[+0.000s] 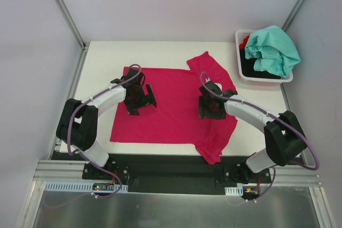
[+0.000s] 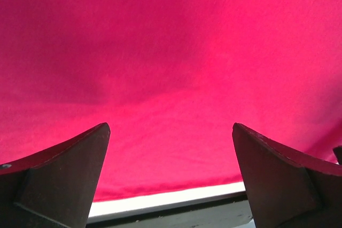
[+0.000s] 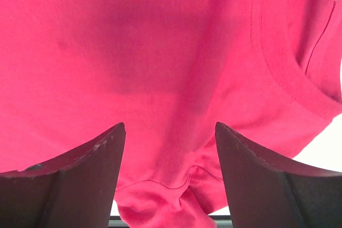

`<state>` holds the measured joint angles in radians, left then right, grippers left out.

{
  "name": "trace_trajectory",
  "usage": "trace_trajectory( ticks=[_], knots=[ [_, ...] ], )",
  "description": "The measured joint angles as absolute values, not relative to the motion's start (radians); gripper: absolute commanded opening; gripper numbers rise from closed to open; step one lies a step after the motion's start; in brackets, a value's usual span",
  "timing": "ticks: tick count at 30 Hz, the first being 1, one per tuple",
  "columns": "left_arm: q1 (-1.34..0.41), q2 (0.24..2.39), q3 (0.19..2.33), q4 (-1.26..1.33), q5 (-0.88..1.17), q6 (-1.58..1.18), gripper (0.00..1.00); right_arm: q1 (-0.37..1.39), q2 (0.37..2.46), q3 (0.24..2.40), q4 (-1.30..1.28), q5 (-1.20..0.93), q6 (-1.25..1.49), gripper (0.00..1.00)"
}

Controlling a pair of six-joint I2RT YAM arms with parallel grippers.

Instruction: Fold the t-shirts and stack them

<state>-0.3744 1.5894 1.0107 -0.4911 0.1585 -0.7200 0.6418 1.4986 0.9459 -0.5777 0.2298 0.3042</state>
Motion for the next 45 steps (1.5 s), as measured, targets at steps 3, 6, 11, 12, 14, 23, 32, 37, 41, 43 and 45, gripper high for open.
trace_trajectory(
  ticks=[3,6,11,12,14,23,32,37,41,43,45],
  knots=[
    [-0.374,1.638,1.032,-0.445,0.167,-0.720,0.99,0.593,1.517,0.986,-0.561,0.194,0.266,0.72],
    [-0.374,1.670,1.032,-0.400,0.177,-0.720,0.99,0.551,1.530,1.018,-0.548,0.169,0.232,0.72],
    [-0.355,1.716,1.036,-0.337,0.202,-0.723,0.99,0.478,1.583,1.046,-0.523,0.122,0.189,0.72],
    [-0.350,1.720,1.036,-0.325,0.207,-0.723,0.99,0.469,1.593,1.046,-0.522,0.117,0.183,0.72],
    [-0.324,1.734,1.044,-0.313,0.231,-0.725,0.99,0.445,1.617,1.046,-0.517,0.098,0.170,0.72],
    [-0.277,1.785,1.098,-0.276,0.284,-0.726,0.99,0.418,1.727,1.087,-0.505,0.039,0.147,0.74],
    [-0.259,1.850,1.164,-0.263,0.325,-0.726,0.99,0.392,1.833,1.196,-0.502,0.014,0.136,0.73],
    [-0.251,1.874,1.188,-0.248,0.364,-0.727,0.99,0.368,1.877,1.258,-0.502,-0.015,0.126,0.73],
    [-0.248,1.868,1.181,-0.242,0.369,-0.726,0.99,0.362,1.880,1.263,-0.501,-0.024,0.125,0.73],
    [-0.248,1.864,1.179,-0.243,0.367,-0.725,0.99,0.362,1.880,1.263,-0.502,-0.025,0.122,0.73],
    [-0.248,1.863,1.180,-0.245,0.366,-0.724,0.99,0.362,1.880,1.264,-0.505,-0.027,0.118,0.73]
  ],
)
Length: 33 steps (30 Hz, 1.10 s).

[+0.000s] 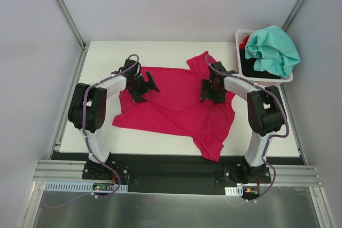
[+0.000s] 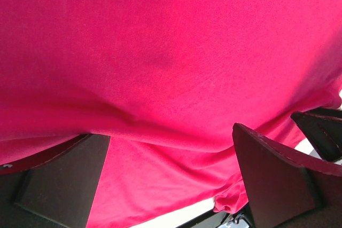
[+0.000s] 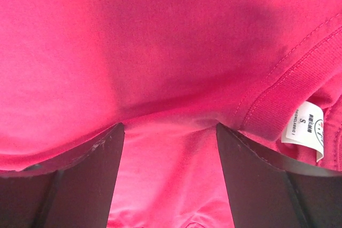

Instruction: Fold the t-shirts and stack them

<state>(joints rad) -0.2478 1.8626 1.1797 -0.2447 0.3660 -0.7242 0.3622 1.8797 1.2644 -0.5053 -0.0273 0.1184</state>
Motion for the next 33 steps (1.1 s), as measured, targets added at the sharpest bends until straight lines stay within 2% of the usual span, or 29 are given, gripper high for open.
trace_trajectory(
  ticks=[8,17,33],
  knots=[
    [-0.263,1.803,1.205,-0.341,0.324,-0.714,0.99,0.362,1.806,1.273,-0.564,-0.039,0.114,0.74],
    [-0.274,1.737,1.424,-0.334,0.282,-0.688,0.99,0.361,1.673,1.428,-0.561,-0.069,0.068,0.83],
    [-0.220,2.086,1.504,-0.138,0.290,-0.718,0.99,0.249,2.038,1.570,-0.452,-0.316,0.006,0.88]
  ],
)
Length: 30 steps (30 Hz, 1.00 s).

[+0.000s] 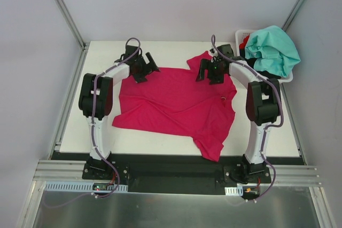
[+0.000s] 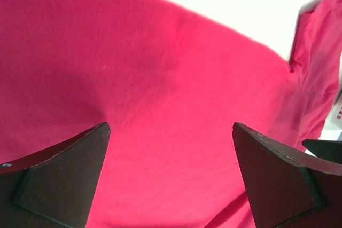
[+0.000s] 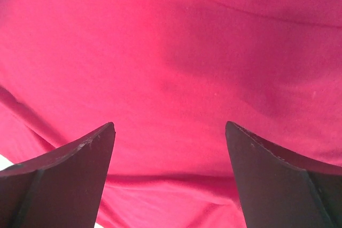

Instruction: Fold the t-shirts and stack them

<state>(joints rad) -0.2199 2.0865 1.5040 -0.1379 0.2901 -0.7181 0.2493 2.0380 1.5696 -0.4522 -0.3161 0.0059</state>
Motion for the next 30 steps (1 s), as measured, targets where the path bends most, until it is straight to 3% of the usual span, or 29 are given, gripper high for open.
trace_trajectory(
  ticks=[5,7,30],
  knots=[
    [-0.196,2.113,1.511,-0.031,0.299,-0.739,0.99,0.212,2.050,1.620,-0.435,-0.384,-0.002,1.00],
    [-0.184,2.128,1.515,0.017,0.311,-0.751,0.99,0.195,2.073,1.658,-0.429,-0.415,-0.001,0.96],
    [-0.083,2.332,1.627,0.329,0.430,-0.931,0.99,0.131,2.355,1.930,-0.450,-0.544,0.045,0.96]
  ],
)
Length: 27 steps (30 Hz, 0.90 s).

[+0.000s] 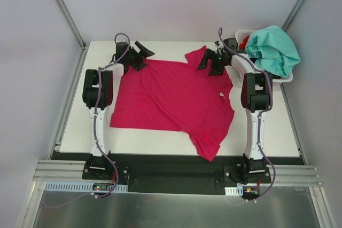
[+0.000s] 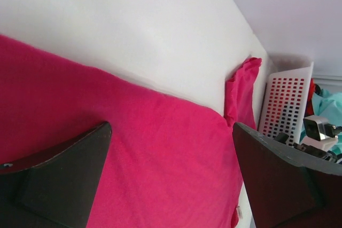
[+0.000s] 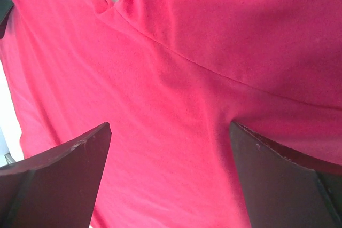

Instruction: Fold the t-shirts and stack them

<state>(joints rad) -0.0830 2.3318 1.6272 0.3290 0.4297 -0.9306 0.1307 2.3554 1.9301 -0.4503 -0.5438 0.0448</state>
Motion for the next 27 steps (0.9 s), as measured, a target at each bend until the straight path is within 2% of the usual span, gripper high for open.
trace_trajectory(
  ticks=[11,27],
  knots=[
    [-0.056,2.515,1.838,0.446,0.535,-1.016,0.99,0.107,2.475,2.098,-0.419,-0.621,0.095,0.96],
    [-0.018,2.622,1.930,0.622,0.627,-1.133,0.99,0.075,2.560,2.155,-0.174,-0.794,0.144,0.96]
  ],
)
